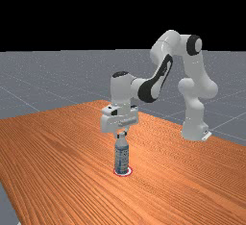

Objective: Pick up the bottle and put it on the marker

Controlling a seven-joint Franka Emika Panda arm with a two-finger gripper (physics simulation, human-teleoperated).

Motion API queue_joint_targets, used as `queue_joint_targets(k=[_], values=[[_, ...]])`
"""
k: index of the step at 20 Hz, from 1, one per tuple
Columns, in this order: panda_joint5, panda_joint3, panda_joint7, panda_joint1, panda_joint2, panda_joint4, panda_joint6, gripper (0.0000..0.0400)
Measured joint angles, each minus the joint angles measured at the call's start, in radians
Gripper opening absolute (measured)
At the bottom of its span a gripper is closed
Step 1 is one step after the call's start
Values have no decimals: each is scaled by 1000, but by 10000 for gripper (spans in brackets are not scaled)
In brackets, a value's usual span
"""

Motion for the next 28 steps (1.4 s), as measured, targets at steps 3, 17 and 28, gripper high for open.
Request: queue_joint_targets(k=[3,17,28], values=[[0,0,1,0,32,57,-86,176],[-2,3,-9,-1,26,35,-26,177],[-3,2,-2,-1,22,30,-22,177]])
